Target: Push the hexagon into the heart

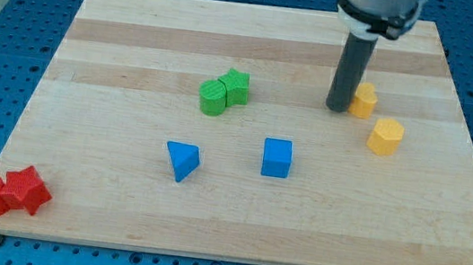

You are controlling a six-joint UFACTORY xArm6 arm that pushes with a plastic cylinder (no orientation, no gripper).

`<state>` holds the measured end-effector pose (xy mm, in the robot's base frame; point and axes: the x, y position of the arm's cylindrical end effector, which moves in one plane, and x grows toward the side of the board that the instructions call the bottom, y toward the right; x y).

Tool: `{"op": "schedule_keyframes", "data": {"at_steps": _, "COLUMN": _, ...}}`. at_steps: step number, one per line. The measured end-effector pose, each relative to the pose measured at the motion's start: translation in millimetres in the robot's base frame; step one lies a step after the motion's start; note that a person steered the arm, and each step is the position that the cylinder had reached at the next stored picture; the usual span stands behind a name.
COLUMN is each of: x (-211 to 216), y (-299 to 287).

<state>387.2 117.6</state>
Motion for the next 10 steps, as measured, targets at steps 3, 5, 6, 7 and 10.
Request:
{"op": "schedule_keyframes", "data": {"at_steps": 3, "x": -9, "y": 46}}
{"op": "schedule_keyframes", "data": {"at_steps": 5, "x": -2, "y": -25}}
{"op": "schedule_keyframes", "data": {"at_steps": 6, "x": 5, "y": -6}}
{"op": "schedule_keyframes", "data": {"at_steps": 7, "x": 5, "y": 23}}
{"op": "schedule_keyframes", "data": {"at_steps": 10, "x": 80, "y": -27}}
